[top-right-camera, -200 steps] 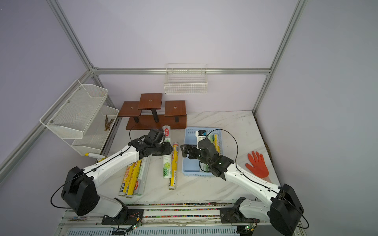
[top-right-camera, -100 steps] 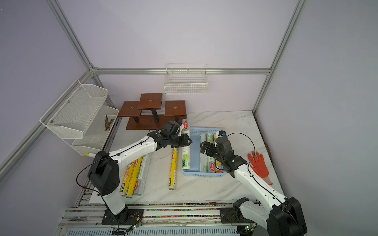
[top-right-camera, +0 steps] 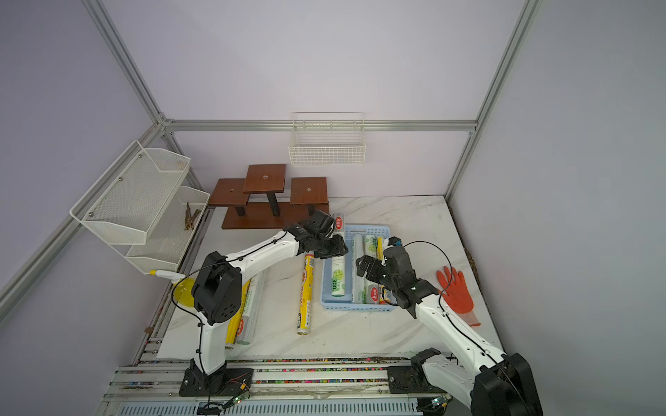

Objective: Put the plastic wrap into the basket
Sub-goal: Place the plastic wrap in the basket.

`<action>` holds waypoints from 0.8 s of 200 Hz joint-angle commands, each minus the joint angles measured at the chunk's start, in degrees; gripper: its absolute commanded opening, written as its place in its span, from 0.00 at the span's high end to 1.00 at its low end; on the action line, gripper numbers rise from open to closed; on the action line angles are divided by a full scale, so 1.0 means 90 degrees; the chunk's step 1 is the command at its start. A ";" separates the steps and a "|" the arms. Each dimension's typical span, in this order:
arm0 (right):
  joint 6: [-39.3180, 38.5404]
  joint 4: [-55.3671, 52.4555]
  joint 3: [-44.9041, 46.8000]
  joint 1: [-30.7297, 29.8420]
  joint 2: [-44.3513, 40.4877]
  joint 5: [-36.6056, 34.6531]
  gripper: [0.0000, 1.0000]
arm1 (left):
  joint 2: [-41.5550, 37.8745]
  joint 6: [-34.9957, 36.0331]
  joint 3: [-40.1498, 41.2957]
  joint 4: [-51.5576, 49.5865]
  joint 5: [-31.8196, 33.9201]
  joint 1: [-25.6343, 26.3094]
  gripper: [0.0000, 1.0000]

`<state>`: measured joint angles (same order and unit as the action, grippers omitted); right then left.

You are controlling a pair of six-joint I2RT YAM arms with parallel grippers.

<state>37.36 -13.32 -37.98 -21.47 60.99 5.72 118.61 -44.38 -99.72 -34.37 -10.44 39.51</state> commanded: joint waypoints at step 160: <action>-0.0070 0.0148 0.0042 0.0032 0.0361 0.0224 0.01 | 0.0680 -0.0029 -0.0951 -0.0849 -0.0029 0.0366 0.63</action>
<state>37.32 -13.28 -37.34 -21.47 63.77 7.27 126.76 -44.16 -106.41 -42.02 -11.27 42.52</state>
